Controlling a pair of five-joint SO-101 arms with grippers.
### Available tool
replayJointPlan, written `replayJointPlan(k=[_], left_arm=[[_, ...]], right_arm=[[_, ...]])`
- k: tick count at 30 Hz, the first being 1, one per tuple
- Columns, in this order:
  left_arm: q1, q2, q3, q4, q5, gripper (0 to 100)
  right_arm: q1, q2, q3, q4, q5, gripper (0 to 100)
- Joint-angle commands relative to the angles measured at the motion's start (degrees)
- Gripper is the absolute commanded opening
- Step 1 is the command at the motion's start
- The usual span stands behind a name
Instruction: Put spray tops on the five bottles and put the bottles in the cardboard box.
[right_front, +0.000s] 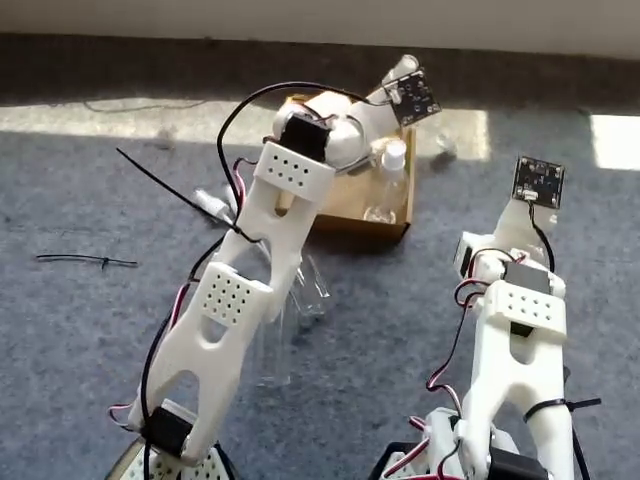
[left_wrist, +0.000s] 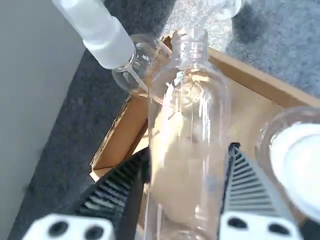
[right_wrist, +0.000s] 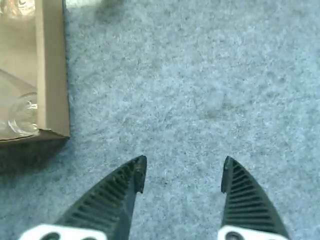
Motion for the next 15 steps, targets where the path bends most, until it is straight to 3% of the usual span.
replayJointPlan(k=[1,15], left_arm=[[-0.31,-6.55,-2.86,0.35,-0.44,15],[-0.40,-18.68,-2.77,0.97,-0.44,15]], right_arm=[[0.22,-2.24,-1.19,-0.13,-0.18,21.3],[0.22,-2.24,-1.19,-0.13,-0.18,21.3]])
